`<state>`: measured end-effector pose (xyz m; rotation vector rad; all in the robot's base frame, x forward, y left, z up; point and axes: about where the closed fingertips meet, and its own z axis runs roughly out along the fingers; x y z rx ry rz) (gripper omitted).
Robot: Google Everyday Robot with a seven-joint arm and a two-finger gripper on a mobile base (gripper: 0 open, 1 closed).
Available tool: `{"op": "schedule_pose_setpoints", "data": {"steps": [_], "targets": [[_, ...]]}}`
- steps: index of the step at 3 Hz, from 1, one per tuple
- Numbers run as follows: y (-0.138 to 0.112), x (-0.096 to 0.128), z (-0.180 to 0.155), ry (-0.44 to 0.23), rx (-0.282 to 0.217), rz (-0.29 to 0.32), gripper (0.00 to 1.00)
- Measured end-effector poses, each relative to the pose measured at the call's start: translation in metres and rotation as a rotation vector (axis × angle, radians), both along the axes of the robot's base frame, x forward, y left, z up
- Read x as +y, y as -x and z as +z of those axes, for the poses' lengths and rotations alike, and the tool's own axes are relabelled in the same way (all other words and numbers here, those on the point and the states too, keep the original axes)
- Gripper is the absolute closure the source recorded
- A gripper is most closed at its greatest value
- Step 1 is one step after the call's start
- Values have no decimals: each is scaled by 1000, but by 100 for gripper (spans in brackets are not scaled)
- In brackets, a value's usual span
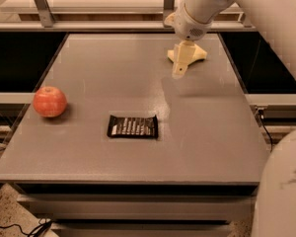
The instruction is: Move sponge near rxbar chocolate
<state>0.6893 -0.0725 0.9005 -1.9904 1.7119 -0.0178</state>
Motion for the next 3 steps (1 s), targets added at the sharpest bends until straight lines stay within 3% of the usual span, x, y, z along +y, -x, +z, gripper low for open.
{"op": "schedule_pose_setpoints", "data": {"steps": [2,3], "targets": [[-10,-6,-13,-135,83,-150,0],[-10,-6,-14,-135,83,-150,0]]}}
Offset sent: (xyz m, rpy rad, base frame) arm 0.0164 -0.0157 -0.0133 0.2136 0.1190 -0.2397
